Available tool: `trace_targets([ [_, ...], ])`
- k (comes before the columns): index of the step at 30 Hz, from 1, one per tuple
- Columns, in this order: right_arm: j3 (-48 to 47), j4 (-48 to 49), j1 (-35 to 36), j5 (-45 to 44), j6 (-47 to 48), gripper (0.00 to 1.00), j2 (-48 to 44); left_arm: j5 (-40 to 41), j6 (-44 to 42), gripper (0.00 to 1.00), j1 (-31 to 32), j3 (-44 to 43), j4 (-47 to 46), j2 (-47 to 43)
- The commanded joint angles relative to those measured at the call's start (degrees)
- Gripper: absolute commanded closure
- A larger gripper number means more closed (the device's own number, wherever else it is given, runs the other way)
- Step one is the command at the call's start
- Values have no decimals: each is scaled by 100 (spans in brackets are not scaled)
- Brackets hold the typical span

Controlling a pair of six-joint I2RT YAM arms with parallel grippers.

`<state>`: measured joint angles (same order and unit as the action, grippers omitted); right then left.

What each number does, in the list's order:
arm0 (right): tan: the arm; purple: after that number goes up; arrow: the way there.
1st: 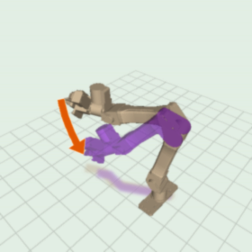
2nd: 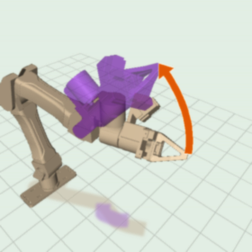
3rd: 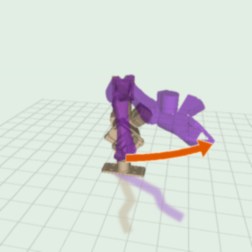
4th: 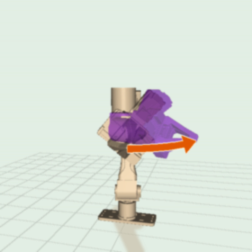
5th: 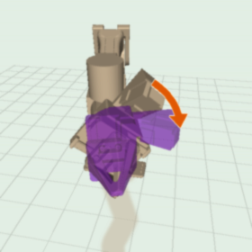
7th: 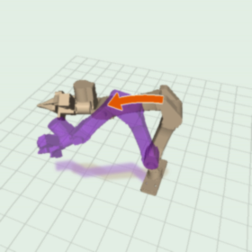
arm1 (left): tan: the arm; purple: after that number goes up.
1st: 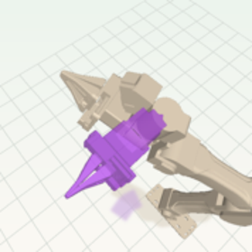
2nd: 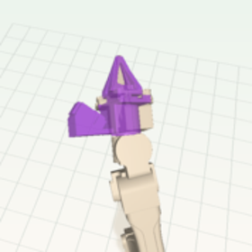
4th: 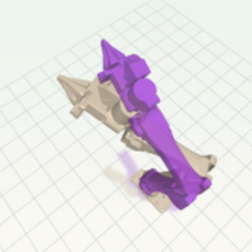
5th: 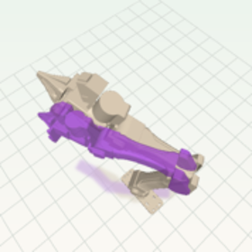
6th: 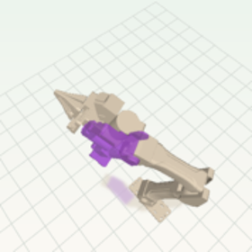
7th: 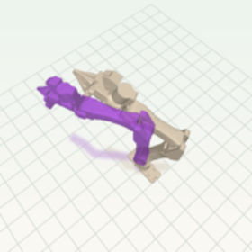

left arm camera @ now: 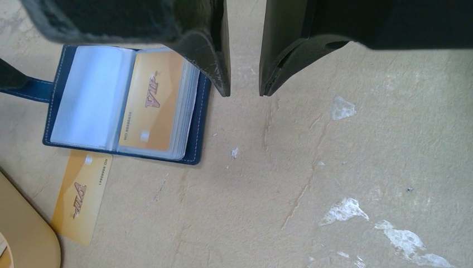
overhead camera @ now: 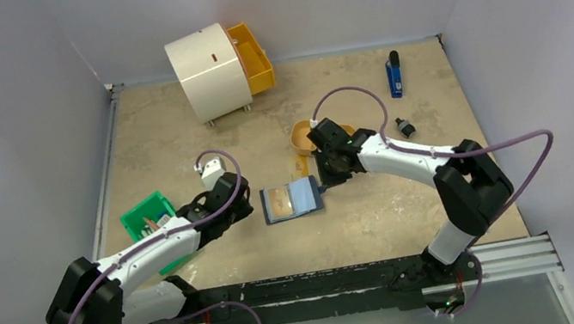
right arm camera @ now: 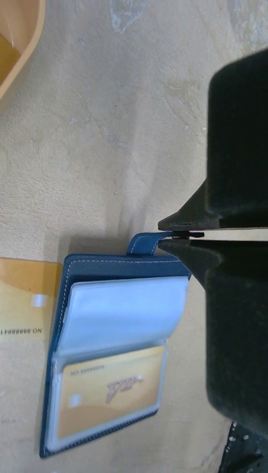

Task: Put the credit cards into the card holder
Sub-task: Close the card holder at the center of the board.

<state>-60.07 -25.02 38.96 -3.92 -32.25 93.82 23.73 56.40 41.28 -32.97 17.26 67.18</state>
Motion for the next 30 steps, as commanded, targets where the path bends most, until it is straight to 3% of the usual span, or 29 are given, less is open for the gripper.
trace_targets([
  [1, 58, -194, -2, -158, 449, 100, -638, -190, -25, 76, 2, 89, -323, 18],
  [9, 138, -760, 18, 574, 941, 100, -1580, -379, -16, 78, 4, 185, -451, 11],
  [18, 166, -165, 200, 2184, 926, 100, -2140, -687, 0, 79, 6, 342, -715, 162],
  [30, -45, 645, 327, 1993, 490, 100, -678, -916, 73, 80, 12, 556, -974, 311],
])
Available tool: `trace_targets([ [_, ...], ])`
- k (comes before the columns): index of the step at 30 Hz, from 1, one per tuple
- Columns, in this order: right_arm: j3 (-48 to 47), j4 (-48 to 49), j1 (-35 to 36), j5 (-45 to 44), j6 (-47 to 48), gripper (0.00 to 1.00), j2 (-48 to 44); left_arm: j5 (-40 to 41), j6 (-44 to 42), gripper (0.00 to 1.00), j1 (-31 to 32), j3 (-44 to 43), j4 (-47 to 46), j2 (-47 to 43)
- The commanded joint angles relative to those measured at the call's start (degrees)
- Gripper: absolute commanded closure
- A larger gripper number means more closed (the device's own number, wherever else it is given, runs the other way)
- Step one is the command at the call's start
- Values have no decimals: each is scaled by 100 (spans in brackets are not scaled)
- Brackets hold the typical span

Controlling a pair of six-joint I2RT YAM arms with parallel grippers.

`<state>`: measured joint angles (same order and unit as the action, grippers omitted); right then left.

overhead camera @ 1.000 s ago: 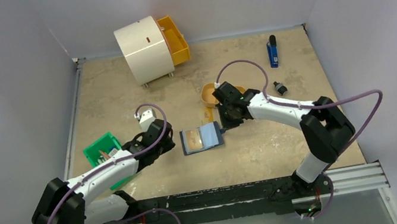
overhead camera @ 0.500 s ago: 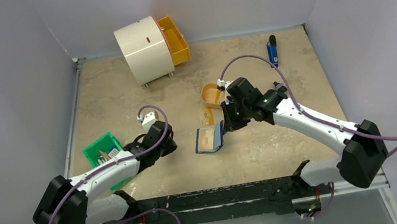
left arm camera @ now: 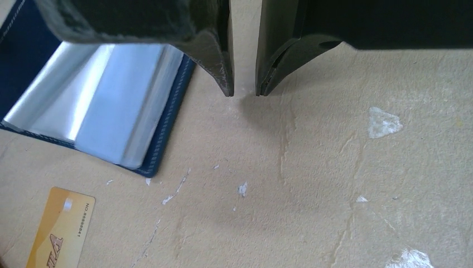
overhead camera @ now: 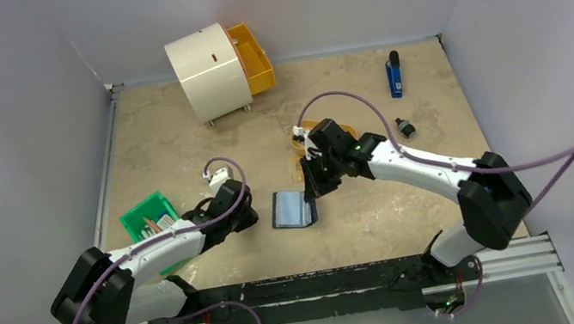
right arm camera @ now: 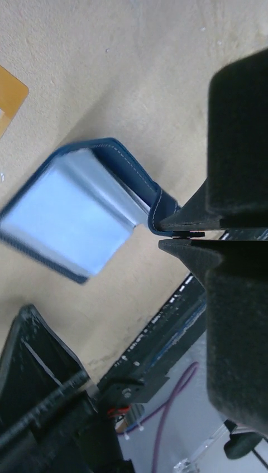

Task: Put the credit cards into the card holder
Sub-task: Close the card holder at the center of the board.

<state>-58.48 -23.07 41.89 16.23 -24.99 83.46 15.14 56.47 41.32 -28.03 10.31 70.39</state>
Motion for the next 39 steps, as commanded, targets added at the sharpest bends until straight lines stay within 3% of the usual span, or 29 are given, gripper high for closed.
trace_targets([
  [1, -243, 498, 40, -45, -303, 100, 495, -47, 47, 80, 13, 70, -275, -22],
  [12, -682, 1101, 121, 176, -846, 100, 1237, -195, 69, 85, 10, 262, -576, 221],
  [21, -393, 2176, 221, 1070, -1006, 100, 949, -453, 196, 88, 13, 352, -942, 360],
  [29, -309, 2280, 232, 1155, -1075, 100, 1581, -273, 214, 89, 8, 247, -720, 220],
  [39, -384, 3422, 256, 1733, -1638, 100, 2156, -143, 164, 90, 14, 266, -530, 55],
])
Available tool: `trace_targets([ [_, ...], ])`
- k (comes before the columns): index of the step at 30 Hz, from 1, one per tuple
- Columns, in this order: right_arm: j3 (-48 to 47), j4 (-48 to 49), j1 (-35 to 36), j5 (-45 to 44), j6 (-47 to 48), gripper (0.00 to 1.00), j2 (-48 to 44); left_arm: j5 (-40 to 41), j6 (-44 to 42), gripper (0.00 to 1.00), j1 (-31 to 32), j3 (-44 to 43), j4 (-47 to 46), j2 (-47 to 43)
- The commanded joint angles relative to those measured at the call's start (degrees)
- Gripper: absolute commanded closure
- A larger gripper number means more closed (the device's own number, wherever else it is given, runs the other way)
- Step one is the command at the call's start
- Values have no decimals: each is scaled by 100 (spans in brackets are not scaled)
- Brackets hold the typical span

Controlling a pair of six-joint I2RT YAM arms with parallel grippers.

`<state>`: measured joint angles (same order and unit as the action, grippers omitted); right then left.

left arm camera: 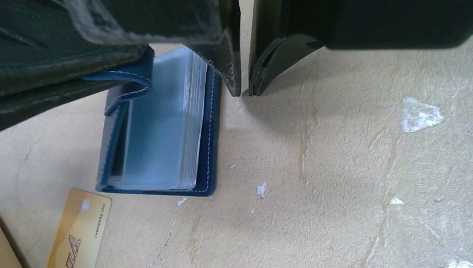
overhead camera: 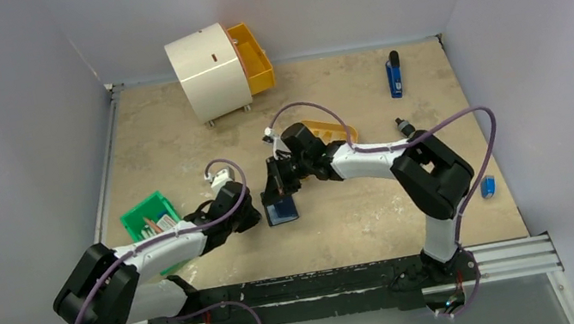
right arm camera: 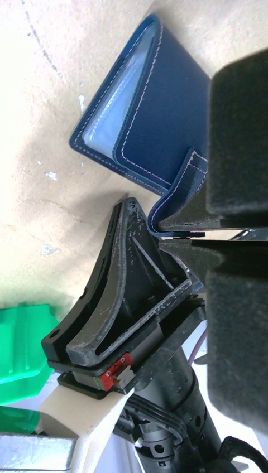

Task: Put the credit cards into the card holder
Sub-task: Close the card holder at the center of the board.

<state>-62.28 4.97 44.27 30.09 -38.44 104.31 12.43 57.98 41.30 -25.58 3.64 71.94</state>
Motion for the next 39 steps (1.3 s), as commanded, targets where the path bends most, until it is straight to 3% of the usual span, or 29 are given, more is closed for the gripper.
trace_targets([
  [1, -3, 740, 24, 416, -372, 100, 106, 129, 12, 90, 15, 21, 137, -106],
  [9, -279, 738, 55, 316, -501, 100, 536, 254, 12, 91, 10, -37, 423, -412],
  [18, -571, 541, 123, 117, -647, 100, 991, 308, 82, 91, 10, -84, 909, -1435],
  [22, -601, 520, 134, 14, -751, 100, 1131, -140, 20, 90, 17, 55, 351, -1669],
  [29, -651, 447, 143, -106, -932, 100, 1264, -1046, 49, 90, 16, 367, -995, -1201],
  [39, -620, 332, 143, -221, -947, 100, 1272, -1154, -10, 90, 10, 424, -1561, -563],
])
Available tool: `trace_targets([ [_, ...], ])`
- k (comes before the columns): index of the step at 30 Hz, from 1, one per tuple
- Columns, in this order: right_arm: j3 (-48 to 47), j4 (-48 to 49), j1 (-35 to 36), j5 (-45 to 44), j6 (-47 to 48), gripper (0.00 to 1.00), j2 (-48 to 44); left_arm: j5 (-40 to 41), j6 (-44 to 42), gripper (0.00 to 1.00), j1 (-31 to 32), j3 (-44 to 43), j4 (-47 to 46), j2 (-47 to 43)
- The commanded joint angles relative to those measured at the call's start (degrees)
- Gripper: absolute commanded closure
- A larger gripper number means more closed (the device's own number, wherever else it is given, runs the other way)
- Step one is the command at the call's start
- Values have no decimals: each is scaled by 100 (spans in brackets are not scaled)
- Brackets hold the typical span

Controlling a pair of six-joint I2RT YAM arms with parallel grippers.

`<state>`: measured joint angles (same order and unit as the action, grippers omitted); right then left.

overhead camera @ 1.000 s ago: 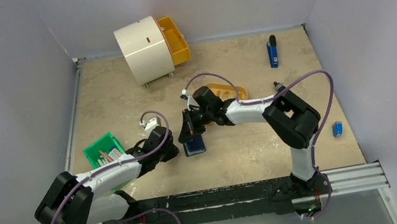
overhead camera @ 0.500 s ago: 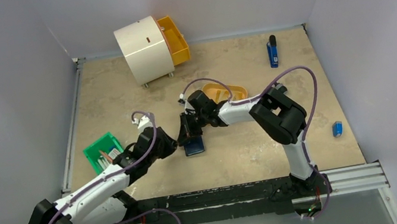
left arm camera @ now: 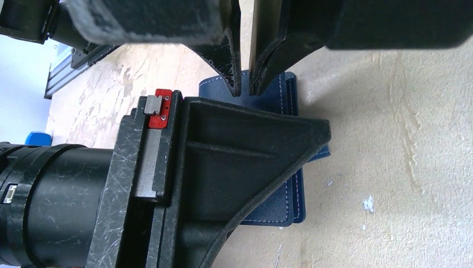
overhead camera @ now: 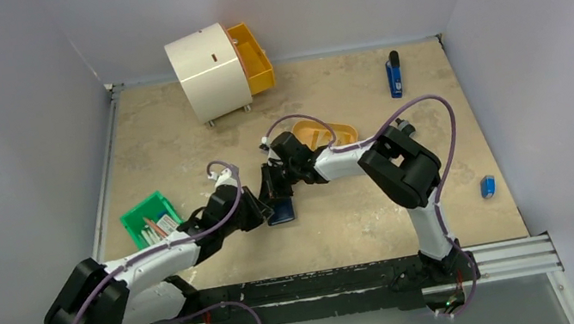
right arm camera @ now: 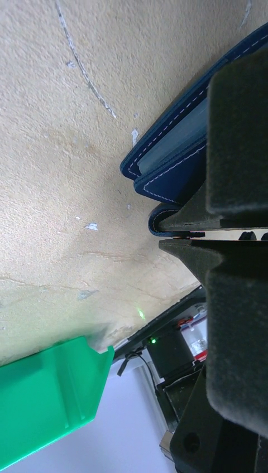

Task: Put the credit cards into the card holder
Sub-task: Close the card holder at the center of the board.

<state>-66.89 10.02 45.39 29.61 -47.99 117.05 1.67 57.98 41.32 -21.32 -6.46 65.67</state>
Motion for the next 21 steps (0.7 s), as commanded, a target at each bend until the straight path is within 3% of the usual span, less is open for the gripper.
trace_targets([
  [1, -158, -183, 34, -183, 9, 100, -1, -53, -26, 90, 8, 4, -576, 75],
  [7, -264, -454, 36, -293, 198, 99, -24, 57, -97, 90, 8, 104, -613, 271],
  [13, -399, -785, 58, -446, 360, 92, 15, 66, -72, 91, 9, 229, -1013, 573],
  [21, -615, -1288, 117, -736, 687, 63, -69, -16, -57, 91, 14, 221, -1229, 719],
])
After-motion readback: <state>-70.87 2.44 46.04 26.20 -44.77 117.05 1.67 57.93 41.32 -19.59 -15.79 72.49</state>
